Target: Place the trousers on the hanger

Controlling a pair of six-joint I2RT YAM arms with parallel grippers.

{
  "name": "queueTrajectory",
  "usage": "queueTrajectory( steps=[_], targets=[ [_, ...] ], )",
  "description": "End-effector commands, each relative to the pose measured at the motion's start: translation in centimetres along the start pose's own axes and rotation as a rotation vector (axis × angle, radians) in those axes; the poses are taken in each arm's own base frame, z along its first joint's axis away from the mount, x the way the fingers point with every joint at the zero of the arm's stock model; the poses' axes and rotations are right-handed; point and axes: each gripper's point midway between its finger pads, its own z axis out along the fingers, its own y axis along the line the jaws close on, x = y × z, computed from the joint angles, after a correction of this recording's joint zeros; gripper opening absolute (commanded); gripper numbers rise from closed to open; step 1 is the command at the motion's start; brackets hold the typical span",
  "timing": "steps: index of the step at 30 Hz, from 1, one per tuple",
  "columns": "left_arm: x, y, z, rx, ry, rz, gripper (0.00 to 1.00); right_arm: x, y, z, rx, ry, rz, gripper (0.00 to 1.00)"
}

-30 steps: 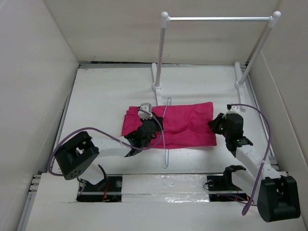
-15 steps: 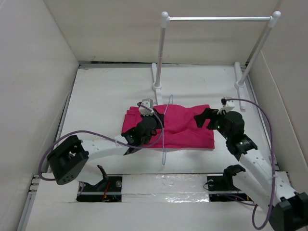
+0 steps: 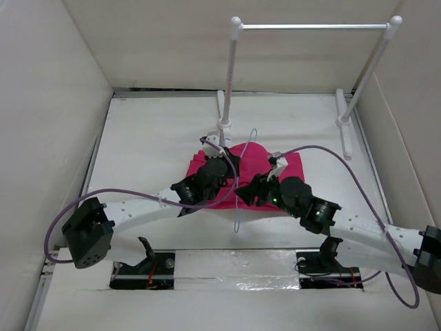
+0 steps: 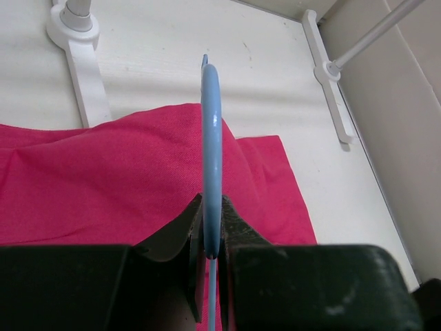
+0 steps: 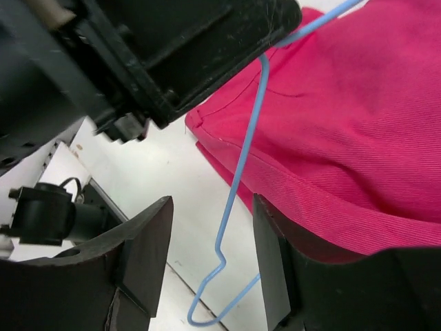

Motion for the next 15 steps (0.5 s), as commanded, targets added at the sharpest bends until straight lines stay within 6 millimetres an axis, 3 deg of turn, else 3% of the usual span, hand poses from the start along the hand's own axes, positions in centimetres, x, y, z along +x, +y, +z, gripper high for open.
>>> queueTrajectory(
  steps=[1, 2, 6, 7, 9, 15],
  targets=[
    [-5.8, -4.2, -1.4, 0.113, -0.109, -0.118, 0.0, -4.5, 2.3, 1.4, 0.0, -0.16, 0.094, 0.55],
    [-5.9, -4.4, -1.5, 0.121, -0.107, -0.119, 0.0, -3.8, 2.0, 2.2, 0.015, -0.14, 0.089, 0.55],
    [-6.2, -4.8, -2.2, 0.137, -0.1, -0.124, 0.0, -4.1, 2.4, 3.4, 0.015, -0.168, 0.108, 0.48],
    [-6.2, -4.8, -2.3, 0.138, -0.098, -0.126, 0.0, -4.2, 2.5, 3.5, 0.012, -0.173, 0.112, 0.38],
    [-6.6, -4.7, -2.6, 0.137, -0.107, -0.127, 0.0, -4.4, 2.8, 3.7, 0.002, -0.185, 0.129, 0.28],
    [-7.5, -5.6, -3.1, 0.17, -0.106, -0.133, 0.0, -4.5, 3.2, 4.6, -0.008, -0.193, 0.162, 0.26]
  ],
)
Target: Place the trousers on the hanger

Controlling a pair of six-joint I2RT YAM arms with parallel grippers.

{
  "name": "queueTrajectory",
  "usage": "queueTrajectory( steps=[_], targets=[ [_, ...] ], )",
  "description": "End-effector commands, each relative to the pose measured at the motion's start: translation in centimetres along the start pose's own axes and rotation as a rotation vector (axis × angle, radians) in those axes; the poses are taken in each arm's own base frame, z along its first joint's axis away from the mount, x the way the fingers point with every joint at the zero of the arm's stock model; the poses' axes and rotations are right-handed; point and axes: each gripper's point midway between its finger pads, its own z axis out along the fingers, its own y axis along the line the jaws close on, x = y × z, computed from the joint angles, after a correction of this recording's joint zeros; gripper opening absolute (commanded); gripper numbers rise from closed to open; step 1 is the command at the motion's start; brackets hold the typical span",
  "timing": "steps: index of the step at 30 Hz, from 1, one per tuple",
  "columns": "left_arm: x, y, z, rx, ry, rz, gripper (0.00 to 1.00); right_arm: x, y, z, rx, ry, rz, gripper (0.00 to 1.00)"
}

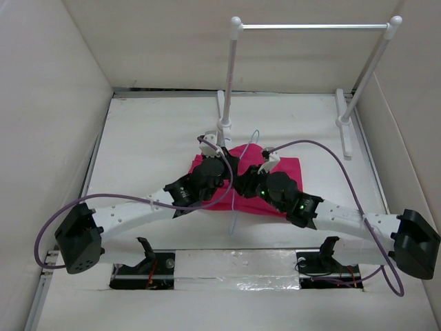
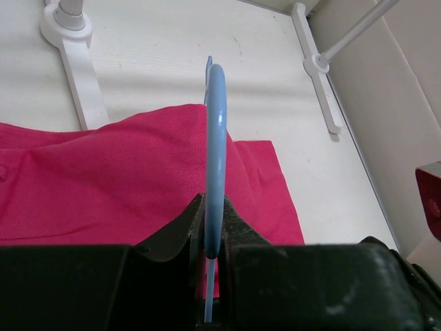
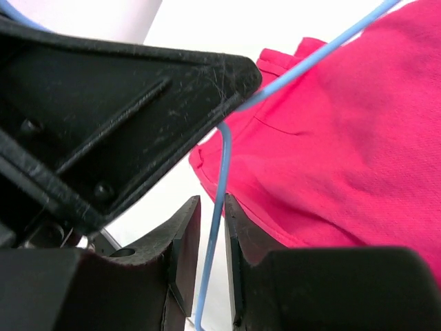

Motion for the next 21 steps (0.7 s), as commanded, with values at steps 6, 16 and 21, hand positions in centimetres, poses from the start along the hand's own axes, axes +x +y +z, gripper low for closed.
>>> queueTrajectory(
  steps=[6, 16, 21],
  targets=[
    [-7.2, -5.5, -1.9, 0.161, -0.143, -0.136, 0.0, -3.3, 4.2, 1.1, -0.113, -0.103, 0.082, 0.2],
    [-9.9, -9.0, -1.9, 0.244, -0.155, -0.036, 0.06, -6.5, 8.2, -1.3, -0.325, -0.137, 0.211, 0.0],
    [-13.8, -12.1, -2.2, 0.3, -0.188, 0.023, 0.43, -10.8, 8.8, -2.9, -0.436, -0.2, 0.339, 0.0]
  ],
)
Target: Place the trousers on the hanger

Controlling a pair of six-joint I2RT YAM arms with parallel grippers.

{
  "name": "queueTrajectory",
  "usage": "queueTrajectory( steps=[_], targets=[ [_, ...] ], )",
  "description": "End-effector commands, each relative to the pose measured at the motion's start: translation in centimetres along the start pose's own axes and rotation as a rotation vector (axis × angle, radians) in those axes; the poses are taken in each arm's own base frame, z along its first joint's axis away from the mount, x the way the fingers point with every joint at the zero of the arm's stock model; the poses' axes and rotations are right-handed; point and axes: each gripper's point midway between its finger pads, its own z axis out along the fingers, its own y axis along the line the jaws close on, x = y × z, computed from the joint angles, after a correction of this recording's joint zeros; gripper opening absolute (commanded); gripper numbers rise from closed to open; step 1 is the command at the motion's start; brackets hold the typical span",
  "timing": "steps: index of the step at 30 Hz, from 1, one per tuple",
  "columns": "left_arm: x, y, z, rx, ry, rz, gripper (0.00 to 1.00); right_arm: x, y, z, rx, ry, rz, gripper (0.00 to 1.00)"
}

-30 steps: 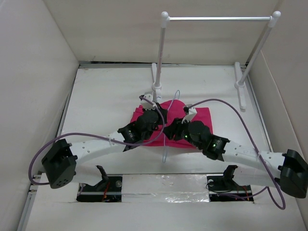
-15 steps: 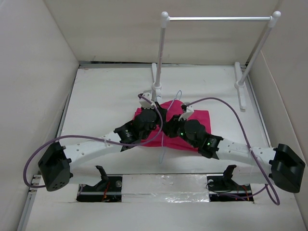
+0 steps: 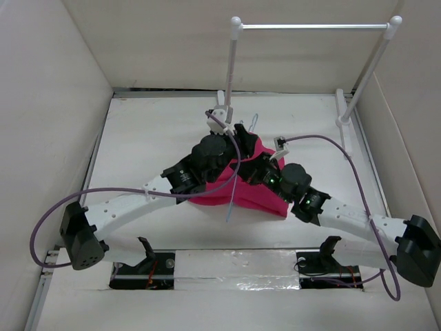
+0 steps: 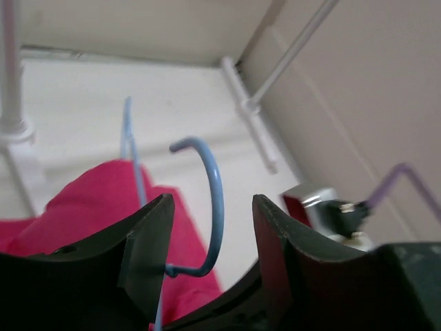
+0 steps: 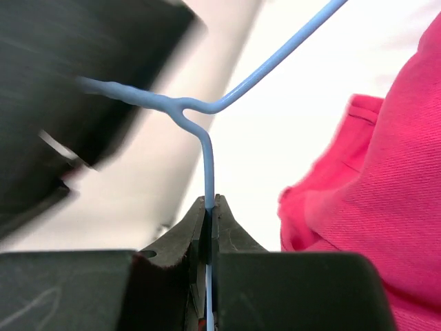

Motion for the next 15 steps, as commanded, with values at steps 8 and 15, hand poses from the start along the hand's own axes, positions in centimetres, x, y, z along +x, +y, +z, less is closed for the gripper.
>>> queueTrajectory(
  steps=[8, 15],
  targets=[
    [-13.8, -7.5, -3.6, 0.243, -0.245, -0.025, 0.68, -10.9, 9.2, -2.2, -0.396, -0.121, 0.133, 0.0],
    [-13.7, -3.5, -6.3, 0.179, -0.284, -0.041, 0.68, -19.0, 8.6, -3.2, -0.348, -0.204, 0.031, 0.0]
  ],
)
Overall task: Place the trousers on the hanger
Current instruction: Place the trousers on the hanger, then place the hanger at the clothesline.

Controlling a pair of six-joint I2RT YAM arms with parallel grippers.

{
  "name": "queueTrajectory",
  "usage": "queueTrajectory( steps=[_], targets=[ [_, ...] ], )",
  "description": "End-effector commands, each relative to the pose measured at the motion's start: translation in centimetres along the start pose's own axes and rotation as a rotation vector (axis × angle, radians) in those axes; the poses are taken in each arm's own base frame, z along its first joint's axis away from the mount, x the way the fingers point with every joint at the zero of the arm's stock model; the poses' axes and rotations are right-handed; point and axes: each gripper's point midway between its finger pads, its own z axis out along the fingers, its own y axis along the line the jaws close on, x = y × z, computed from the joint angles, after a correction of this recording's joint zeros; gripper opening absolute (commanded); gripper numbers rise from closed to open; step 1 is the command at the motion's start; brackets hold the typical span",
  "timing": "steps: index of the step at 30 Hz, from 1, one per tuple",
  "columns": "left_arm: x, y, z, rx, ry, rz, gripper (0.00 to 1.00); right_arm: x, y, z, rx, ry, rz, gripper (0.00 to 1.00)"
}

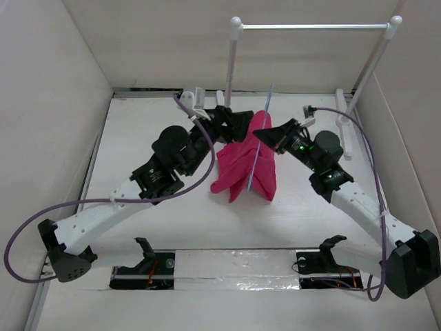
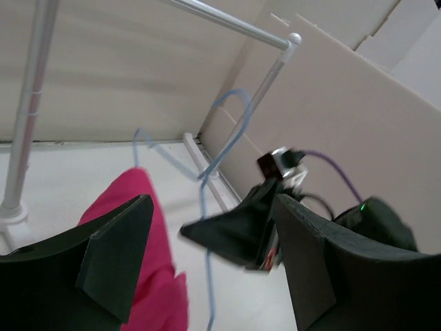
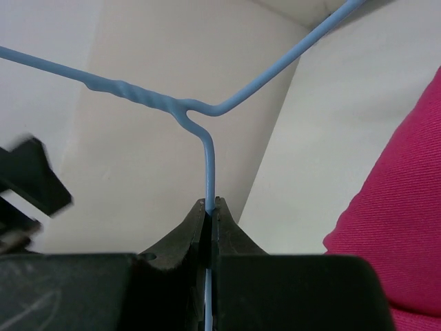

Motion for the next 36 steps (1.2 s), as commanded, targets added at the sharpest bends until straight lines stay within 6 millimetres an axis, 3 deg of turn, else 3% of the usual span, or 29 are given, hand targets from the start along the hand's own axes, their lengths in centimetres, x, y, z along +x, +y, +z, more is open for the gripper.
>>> queueTrajectory(
  steps=[1, 2, 3, 5, 6, 9, 10, 11, 12, 14, 18, 25, 31, 34, 35, 36],
  targets=[
    [-1.5, 1.8, -2.3, -0.025, -0.061, -0.009, 0.68, -6.7, 9.2, -1.6, -0.26, -0.1, -0.147, 0.0],
    [-1.9, 1.9, -3.1, -0.015, -0.081, -0.024, 0.67, -7.6, 9.0, -1.6, -0.249, -0.107, -0.157, 0.0],
    [0.0, 2.8, -3.4, -0.029, -0.051, -0.027, 0.67, -9.6, 9.1, -1.8, -0.235, -0.143, -0.177, 0.0],
    [0.7, 3.5, -4.3, -0.037, -0.041, -0.036, 0.66, -10.9, 8.2, -1.4, -0.209, -0.141, -0.194, 0.0],
    [2.4, 4.5, -4.6, -0.057, -0.009, -0.038, 0.65, -12.8, 8.5, -1.6, -0.208, -0.169, -0.221, 0.0],
    [5.7, 6.9, -6.3, -0.097, 0.038, -0.048, 0.6, -14.2, 7.0, -0.4, -0.197, -0.109, -0.248, 0.0],
    [6.1, 7.5, -6.9, -0.106, 0.031, -0.065, 0.59, -15.5, 7.3, -0.5, -0.2, -0.118, -0.27, 0.0],
    [5.7, 7.9, -7.9, -0.108, 0.006, -0.082, 0.58, -16.2, 6.1, 0.1, -0.18, -0.11, -0.264, 0.0],
    [7.4, 9.5, -8.6, -0.146, 0.025, -0.072, 0.57, -16.9, 5.5, 0.3, -0.161, -0.106, -0.262, 0.0],
    [7.6, 10.4, -9.8, -0.164, 0.019, -0.074, 0.57, -19.1, 4.6, 0.6, -0.134, -0.137, -0.275, 0.0],
    [10.0, 12.6, -11.5, -0.226, 0.081, -0.055, 0.56, -22.1, 3.4, 1.0, -0.11, -0.137, -0.297, 0.0],
    [12.8, 14.0, -13.1, -0.235, 0.129, -0.072, 0.56, -25.9, 3.5, 0.4, -0.099, -0.173, -0.32, 0.0],
    [13.9, 14.0, -13.0, -0.227, 0.155, -0.078, 0.55, -28.4, 1.3, 0.3, -0.04, -0.19, -0.299, 0.0],
    [13.7, 13.9, -13.0, -0.22, 0.149, -0.081, 0.54, -29.7, -1.3, 0.8, 0.039, -0.195, -0.286, 0.0],
    [13.6, 13.8, -13.1, -0.219, 0.147, -0.082, 0.54, -30.6, -1.1, 0.6, 0.043, -0.208, -0.295, 0.0],
    [13.5, 13.8, -13.1, -0.216, 0.145, -0.085, 0.54, -31.2, -2.6, 0.8, 0.061, -0.206, -0.278, 0.0]
  ],
)
